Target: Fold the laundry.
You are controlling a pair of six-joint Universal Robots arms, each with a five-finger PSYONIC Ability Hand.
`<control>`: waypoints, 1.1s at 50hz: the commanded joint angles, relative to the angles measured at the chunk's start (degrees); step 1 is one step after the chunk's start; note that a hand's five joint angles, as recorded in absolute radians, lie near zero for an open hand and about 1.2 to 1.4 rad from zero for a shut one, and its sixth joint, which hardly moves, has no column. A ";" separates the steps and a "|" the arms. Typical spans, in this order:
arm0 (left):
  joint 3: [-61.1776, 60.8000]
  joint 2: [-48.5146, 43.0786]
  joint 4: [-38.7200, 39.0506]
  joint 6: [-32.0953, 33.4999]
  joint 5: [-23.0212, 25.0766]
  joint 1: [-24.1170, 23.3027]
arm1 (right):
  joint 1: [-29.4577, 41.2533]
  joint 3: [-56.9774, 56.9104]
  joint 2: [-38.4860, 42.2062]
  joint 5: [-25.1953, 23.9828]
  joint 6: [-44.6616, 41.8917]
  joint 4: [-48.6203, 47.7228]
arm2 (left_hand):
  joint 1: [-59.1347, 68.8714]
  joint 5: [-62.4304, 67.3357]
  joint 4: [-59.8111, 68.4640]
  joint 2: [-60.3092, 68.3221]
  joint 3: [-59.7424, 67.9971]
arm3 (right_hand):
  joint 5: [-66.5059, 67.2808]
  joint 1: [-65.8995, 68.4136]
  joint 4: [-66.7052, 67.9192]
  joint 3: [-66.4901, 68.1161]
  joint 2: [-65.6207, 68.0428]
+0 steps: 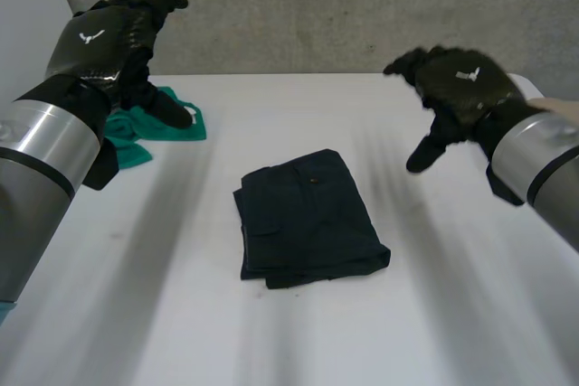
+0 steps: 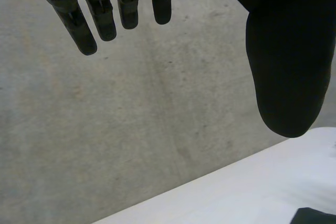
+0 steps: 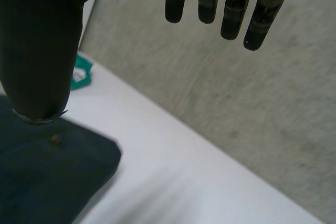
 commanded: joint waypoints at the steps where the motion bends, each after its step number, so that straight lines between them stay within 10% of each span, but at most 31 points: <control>1: 0.32 -0.73 -0.07 -0.07 7.23 0.36 | 6.32 5.26 5.27 0.53 -6.72 1.99 | -1.45 -2.58 -1.66 -1.56 -1.96 | -4.03 -0.98 -3.29 -1.98 -2.48; 15: 2.07 -2.49 -0.51 -0.07 8.73 0.36 | 14.33 15.63 16.95 5.18 -6.64 -24.71 | -1.45 -2.58 -1.66 -1.56 -1.96 | 0.73 3.78 1.47 2.78 2.28; 55: 2.34 -2.93 -0.60 -0.25 8.73 0.54 | 16.79 9.22 29.98 7.91 -13.15 -32.37 | -1.45 -2.58 -1.66 -1.56 -1.96 | 33.04 36.09 33.77 35.09 34.58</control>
